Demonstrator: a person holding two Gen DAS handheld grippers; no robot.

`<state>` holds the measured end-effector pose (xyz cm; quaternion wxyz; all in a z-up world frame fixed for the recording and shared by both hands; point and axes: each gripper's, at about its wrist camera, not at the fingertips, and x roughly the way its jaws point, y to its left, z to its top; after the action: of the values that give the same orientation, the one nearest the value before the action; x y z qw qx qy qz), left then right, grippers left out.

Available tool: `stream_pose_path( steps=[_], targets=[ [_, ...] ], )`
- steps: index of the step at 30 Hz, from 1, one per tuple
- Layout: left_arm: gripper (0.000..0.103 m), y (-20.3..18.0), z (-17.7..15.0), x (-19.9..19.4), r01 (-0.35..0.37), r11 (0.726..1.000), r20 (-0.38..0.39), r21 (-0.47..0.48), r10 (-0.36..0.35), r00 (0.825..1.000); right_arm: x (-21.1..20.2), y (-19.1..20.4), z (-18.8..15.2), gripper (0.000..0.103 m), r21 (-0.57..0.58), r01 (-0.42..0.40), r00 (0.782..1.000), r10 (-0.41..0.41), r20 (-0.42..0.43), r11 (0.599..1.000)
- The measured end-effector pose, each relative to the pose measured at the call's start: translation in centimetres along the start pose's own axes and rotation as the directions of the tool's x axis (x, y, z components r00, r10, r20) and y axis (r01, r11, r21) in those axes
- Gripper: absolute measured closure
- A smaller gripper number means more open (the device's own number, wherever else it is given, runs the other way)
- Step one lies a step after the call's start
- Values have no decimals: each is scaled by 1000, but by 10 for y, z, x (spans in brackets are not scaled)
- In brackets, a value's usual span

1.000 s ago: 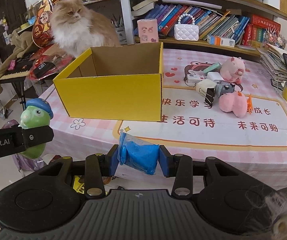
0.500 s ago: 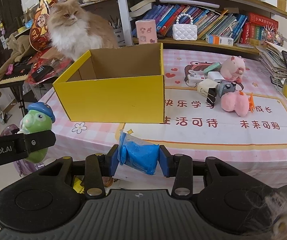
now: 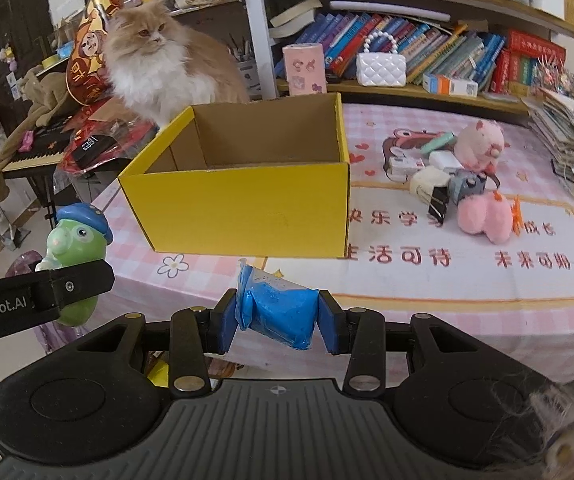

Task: Organize objects
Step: 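Carry the green frog and blue bag over the yellow box with both tools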

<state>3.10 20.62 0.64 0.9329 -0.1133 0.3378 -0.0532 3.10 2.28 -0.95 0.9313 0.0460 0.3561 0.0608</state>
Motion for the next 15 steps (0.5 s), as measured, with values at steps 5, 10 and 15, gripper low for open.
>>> stream_pose_path(
  steps=[5,10,15],
  targets=[
    [61,0,9,11,-11,1000,4,-20,11,1000,9,-2,11,64,-5,-12,1000,12,9,1000],
    [61,-3,26,21,-18,1000,23,-25,18,1000,25,-5,34,64,-4,-28,999,28,19,1000],
    [61,-8,51,40,-30,999,54,-41,32,998,43,-9,65,64,-33,-31,996,33,83,999]
  ],
)
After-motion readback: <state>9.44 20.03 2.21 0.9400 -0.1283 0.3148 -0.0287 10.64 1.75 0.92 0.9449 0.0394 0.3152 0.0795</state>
